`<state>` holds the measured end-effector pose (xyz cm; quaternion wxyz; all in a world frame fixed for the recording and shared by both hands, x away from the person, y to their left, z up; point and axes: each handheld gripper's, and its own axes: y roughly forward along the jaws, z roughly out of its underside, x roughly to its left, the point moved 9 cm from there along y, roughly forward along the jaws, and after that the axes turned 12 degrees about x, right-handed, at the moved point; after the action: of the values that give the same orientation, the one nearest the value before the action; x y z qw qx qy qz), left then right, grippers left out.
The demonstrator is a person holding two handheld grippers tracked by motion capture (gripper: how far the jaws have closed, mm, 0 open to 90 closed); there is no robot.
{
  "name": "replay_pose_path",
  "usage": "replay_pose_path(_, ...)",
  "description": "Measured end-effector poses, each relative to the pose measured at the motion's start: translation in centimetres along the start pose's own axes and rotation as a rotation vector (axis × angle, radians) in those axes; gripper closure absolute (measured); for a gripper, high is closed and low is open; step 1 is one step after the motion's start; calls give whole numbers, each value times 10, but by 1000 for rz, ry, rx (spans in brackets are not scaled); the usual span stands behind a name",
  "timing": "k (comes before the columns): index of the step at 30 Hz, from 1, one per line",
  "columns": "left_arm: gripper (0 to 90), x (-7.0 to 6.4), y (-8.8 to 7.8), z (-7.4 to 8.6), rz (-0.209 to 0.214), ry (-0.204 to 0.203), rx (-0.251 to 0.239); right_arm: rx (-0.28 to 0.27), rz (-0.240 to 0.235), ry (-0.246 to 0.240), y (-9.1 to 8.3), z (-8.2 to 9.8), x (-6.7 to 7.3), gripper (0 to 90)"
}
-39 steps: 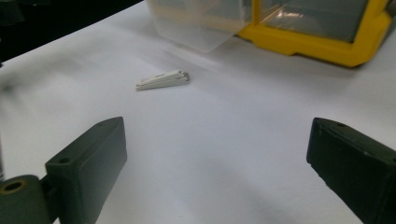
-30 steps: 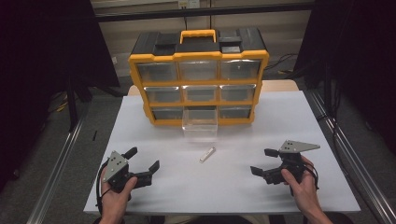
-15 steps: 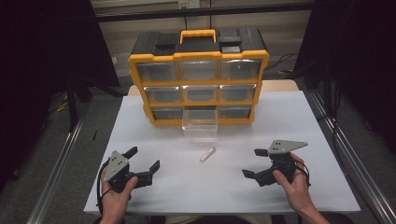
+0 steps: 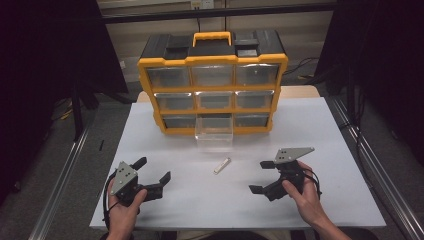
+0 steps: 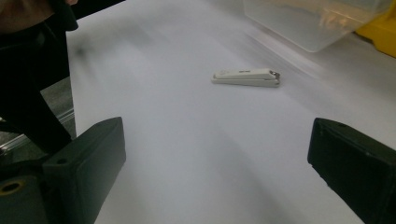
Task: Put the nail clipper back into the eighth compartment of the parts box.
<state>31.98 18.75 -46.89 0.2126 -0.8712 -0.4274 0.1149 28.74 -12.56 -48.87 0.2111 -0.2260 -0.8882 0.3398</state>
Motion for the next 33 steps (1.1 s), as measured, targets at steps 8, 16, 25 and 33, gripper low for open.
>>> replay_pose_path(8, 42, 0, -1, 0, -5, -1, -2, 33, -23, -39, 13, -11, 6, 31)
replay_pose_path(16, 42, 1, -1, 0, -7, 4, 3, 59, -46, -73, 26, -21, 11, 29)
replay_pose_path(25, 42, 0, -1, 0, -5, 0, -2, 66, -70, -115, 34, -30, 15, 22)
replay_pose_path(33, 42, -1, -1, 0, -1, -1, -2, 97, -81, -151, 46, -38, 15, 32)
